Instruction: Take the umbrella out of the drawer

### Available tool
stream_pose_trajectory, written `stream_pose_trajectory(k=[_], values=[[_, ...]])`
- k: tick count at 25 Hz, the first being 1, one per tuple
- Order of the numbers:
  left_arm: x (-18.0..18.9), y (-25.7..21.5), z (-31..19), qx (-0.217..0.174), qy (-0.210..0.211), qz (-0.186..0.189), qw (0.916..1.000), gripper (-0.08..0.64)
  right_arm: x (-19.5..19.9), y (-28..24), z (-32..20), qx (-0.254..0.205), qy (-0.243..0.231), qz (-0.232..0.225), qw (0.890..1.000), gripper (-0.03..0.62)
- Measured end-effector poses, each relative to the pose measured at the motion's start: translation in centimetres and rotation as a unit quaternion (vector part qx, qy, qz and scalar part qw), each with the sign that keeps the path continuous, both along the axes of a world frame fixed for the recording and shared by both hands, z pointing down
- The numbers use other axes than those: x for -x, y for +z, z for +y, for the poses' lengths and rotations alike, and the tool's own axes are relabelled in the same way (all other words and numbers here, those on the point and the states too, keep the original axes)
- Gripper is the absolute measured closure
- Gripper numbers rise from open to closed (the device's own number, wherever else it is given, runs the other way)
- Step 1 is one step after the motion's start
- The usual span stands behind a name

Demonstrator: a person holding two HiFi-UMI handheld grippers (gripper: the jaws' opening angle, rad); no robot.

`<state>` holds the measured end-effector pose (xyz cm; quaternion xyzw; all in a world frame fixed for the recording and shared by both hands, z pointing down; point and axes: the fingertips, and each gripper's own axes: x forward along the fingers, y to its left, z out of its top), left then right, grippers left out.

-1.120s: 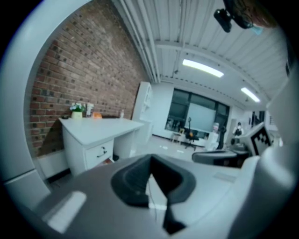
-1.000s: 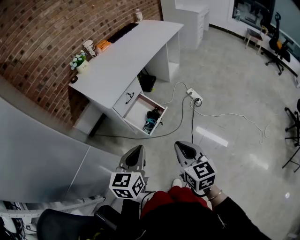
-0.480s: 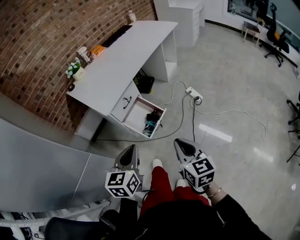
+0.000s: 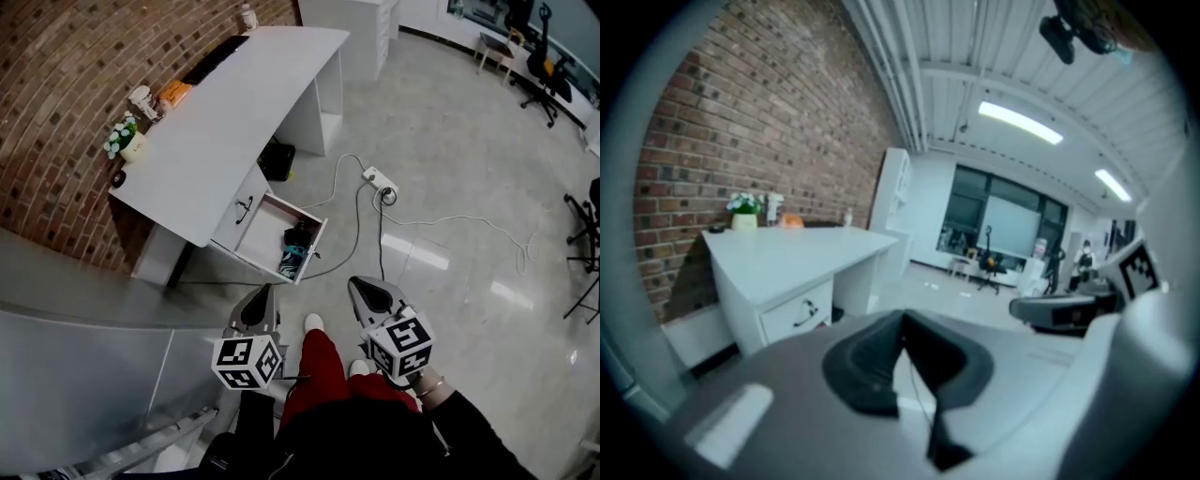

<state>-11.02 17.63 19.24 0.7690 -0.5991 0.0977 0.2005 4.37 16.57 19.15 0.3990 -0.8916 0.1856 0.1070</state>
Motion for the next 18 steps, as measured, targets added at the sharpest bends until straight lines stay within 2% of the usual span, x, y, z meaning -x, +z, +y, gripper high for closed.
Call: stream_pose_trajectory(k=[12,18], values=[[5.7,4.4,-9.1,0.048,0.030,0.015,0.9983,0.542,7.9,3.1,-8.8,0.041,0.006,0.018,0.999,0.594],[7.3,6.8,-12.0,0.075,0.054,0.025,0.9954,0.531,9.7,5.1,-11.4,0.069,0.021,0.033,0.997,0.594]])
